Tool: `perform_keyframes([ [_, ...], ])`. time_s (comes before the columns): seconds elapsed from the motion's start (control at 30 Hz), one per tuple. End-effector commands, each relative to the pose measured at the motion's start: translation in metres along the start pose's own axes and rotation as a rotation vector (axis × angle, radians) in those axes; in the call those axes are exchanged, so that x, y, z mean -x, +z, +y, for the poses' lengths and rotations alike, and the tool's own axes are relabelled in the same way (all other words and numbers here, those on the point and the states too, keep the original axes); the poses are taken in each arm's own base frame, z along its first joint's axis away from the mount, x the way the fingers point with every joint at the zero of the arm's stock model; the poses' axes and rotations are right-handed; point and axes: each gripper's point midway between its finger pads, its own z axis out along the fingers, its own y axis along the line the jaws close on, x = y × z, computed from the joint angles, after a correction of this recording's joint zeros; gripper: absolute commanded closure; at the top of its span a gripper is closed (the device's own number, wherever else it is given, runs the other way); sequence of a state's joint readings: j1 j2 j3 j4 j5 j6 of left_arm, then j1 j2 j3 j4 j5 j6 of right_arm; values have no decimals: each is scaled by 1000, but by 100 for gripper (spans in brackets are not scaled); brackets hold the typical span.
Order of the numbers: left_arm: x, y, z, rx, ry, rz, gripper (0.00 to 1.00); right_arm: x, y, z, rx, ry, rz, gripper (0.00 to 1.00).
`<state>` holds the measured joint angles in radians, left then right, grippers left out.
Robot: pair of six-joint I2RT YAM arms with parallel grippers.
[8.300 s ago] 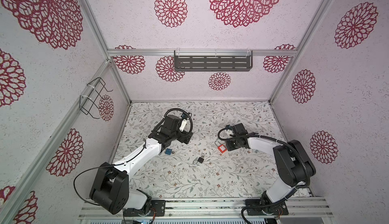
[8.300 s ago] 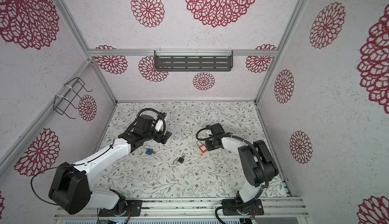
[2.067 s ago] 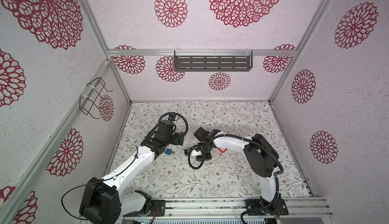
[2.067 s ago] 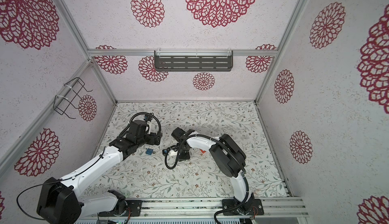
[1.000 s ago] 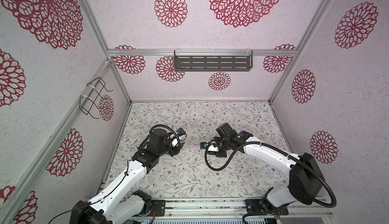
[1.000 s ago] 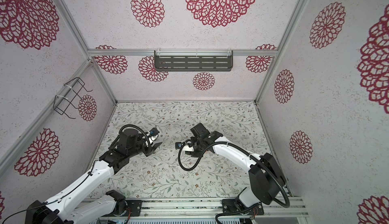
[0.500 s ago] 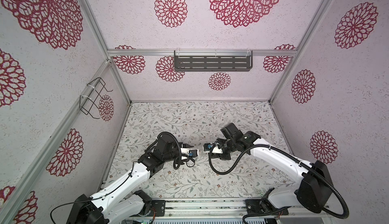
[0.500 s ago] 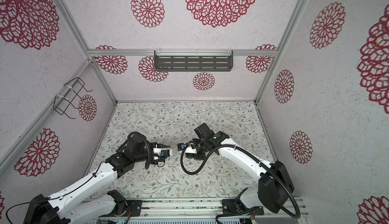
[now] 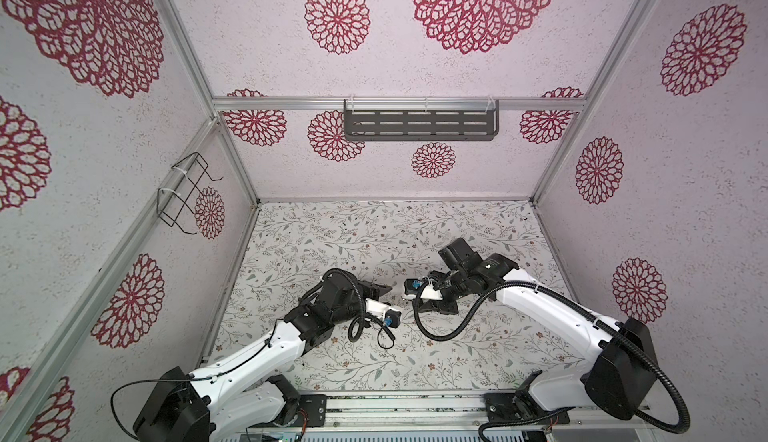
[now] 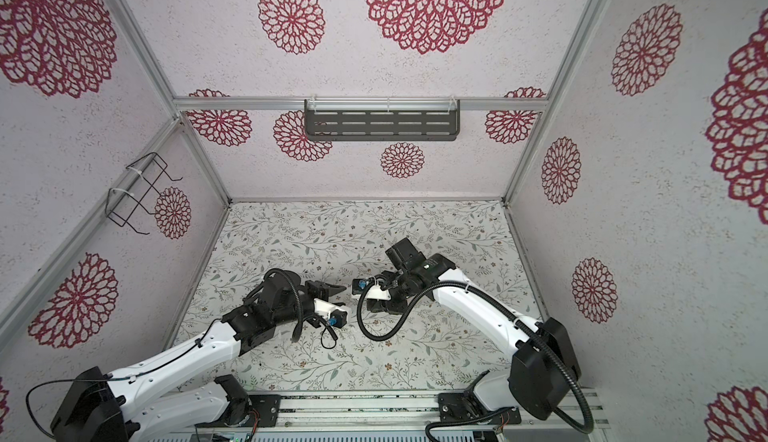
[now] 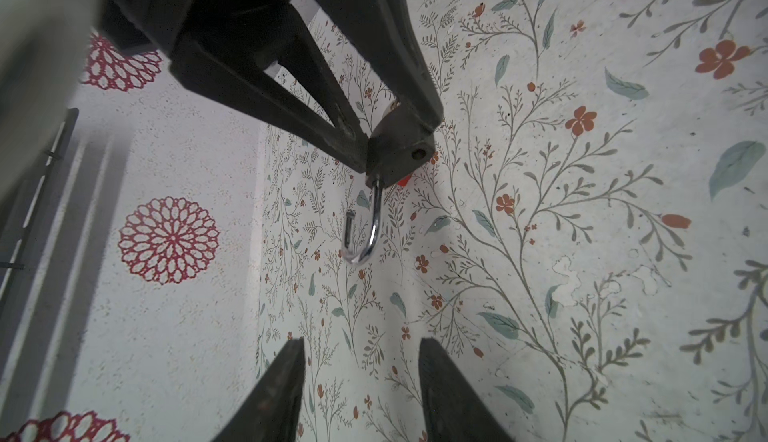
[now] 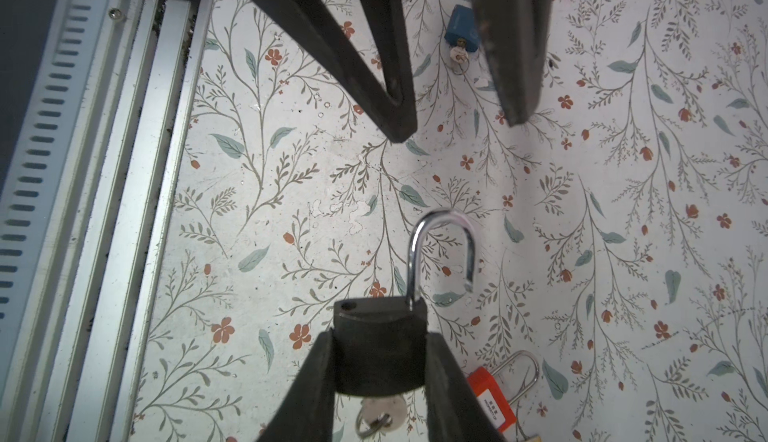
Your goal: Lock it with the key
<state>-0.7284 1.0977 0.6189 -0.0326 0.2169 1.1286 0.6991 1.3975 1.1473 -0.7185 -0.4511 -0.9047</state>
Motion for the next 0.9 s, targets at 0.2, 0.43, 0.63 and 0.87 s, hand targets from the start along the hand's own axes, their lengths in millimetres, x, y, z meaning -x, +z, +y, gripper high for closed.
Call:
perform_keyframes([
  [0.2,17,7,6,27,72,-45,60,17,-10,1,35,29,-56,76],
  [0.43,25,9,2,-18,65,-76,66,20,-10,1,54,47,-58,77],
  [0.63,29,12,6,-4,41,-92,72,20,-8,2,75,65,-56,77],
  [0.87,30,16,5,-30,24,-95,79,21,-9,2,81,70,-55,77],
])
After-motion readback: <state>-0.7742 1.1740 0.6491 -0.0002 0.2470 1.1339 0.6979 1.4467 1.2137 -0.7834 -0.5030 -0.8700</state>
